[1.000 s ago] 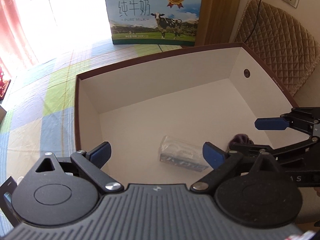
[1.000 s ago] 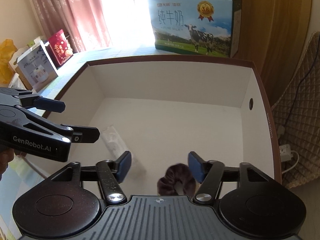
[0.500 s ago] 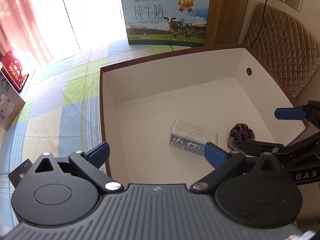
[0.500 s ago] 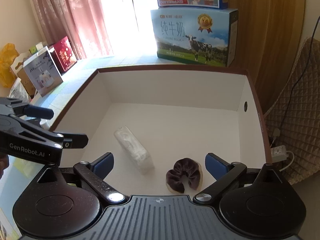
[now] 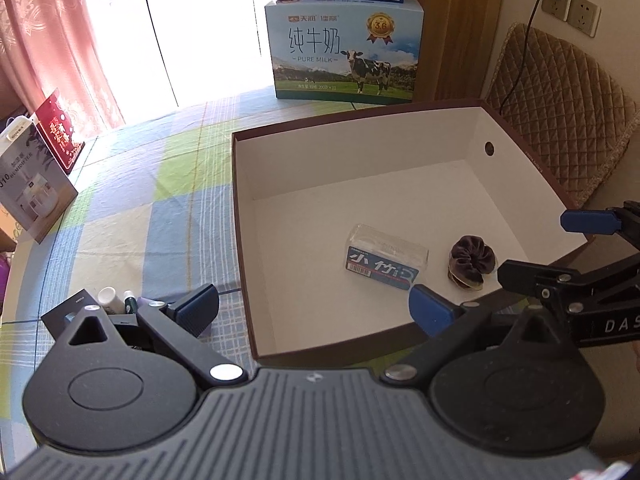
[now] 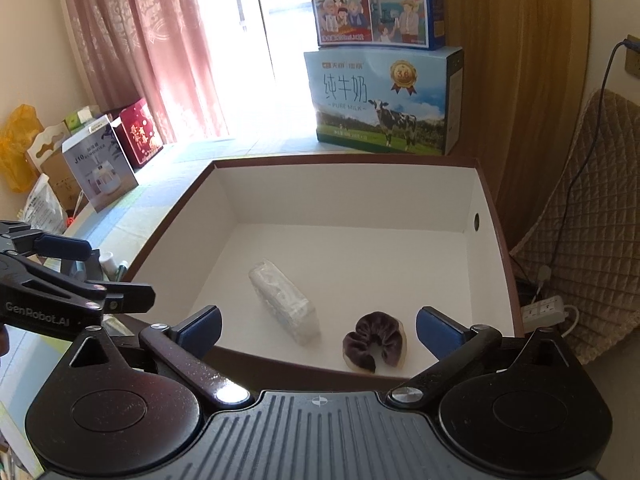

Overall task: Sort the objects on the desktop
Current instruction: 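Move both tools back from the brown box toward the remaining table items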

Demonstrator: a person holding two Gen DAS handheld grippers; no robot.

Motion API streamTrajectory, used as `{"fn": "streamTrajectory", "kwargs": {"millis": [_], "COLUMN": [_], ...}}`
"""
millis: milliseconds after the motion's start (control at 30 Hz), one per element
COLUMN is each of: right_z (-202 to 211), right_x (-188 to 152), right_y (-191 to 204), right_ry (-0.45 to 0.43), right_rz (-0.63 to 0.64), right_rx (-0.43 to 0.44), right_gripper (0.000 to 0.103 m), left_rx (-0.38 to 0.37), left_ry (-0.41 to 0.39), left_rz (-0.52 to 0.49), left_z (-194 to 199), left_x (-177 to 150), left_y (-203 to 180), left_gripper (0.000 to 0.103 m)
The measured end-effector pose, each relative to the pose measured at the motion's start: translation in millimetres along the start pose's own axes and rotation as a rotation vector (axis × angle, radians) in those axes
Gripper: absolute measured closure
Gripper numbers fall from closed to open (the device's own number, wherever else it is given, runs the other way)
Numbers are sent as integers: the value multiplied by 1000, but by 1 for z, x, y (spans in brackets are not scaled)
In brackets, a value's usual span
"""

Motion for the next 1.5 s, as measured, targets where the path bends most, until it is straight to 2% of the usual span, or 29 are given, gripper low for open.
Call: {"fn": "streamTrajectory", "kwargs": {"millis": [333, 667, 1033, 1500], "right_z": [16, 16, -1, -47], "right_x": [-16, -25, -36, -57], "right_y": [24, 64, 117, 190], "right_ry": [-28, -39, -17, 58], "right_rz": [-31, -37, -27, -2], "right_rx": [-7, -20, -11, 61], "right_gripper": [2, 2, 2, 2], "left_rx": [-21, -39, -40, -3], "left_ry": [-14, -27, -17, 36], "left_rz": [-7, -14, -10, 15], "left_z": [20, 37, 43, 40], "left_x": [-22, -46, -70, -110], "left_y": [18, 55, 104, 178], "left_gripper": [3, 3, 3, 3]}}
Point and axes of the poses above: each gripper's, at about its wrist camera, not at the fingertips, and z roughly against the way its jaws point, y to its left, x to its top, the point moved 6 cm from there along -z, roughly the way its jaws point, and after that the axes turned 12 degrees about x, right-handed, at the moved point
